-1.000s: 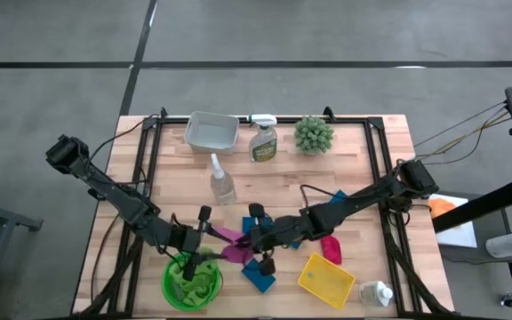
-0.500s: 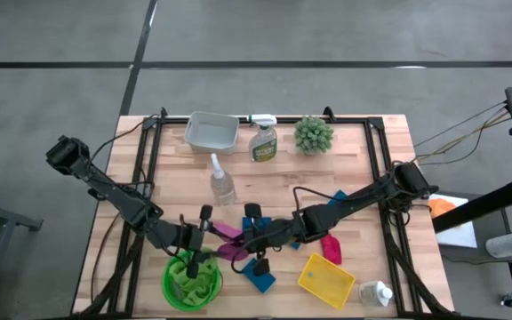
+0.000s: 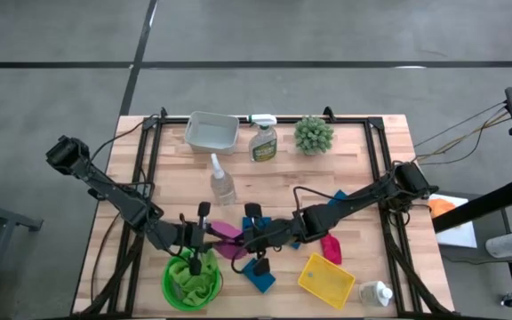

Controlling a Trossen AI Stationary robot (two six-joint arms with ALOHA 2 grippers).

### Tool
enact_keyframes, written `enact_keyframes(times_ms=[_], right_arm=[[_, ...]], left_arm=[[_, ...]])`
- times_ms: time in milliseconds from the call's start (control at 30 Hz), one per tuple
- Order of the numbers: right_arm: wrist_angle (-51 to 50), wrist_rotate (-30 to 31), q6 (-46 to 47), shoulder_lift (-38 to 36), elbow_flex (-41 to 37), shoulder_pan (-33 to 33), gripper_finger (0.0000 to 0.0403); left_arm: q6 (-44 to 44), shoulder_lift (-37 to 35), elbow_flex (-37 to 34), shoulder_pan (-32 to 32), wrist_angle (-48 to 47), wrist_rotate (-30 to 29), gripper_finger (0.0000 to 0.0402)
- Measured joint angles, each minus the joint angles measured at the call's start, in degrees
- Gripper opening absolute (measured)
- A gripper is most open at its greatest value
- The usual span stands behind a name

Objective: Pick & Place Kitchen Items
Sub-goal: Put the purple microfiber cloth into the green basket

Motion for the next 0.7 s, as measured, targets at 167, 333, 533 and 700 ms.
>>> enact_keyframes(times_ms=[167, 333, 533, 700], right_arm=[[0.12, 0.03, -0.33, 0.0, -0.04, 0.0, 0.0018], [6.6, 0.06, -4.03, 0.0, -1.33, 0.66, 0.0018], [25.37, 0.2, -11.55, 0.0, -7.12, 2.18, 0.0018], [42.56, -0.3, -16.63, -0.22, -14.63, 4.05, 0.0018]], left_arm=[[1.46, -0.06, 0.05, -0.04, -0.6, 0.02, 0.0007], [4.81, -1.63, 0.15, -1.52, -0.78, 0.02, 0.0003], [5.2, -6.19, 0.22, -5.54, -3.41, -0.08, 0.0002], [5.01, -9.81, 0.07, -10.04, -8.57, 0.0, 0.0001]])
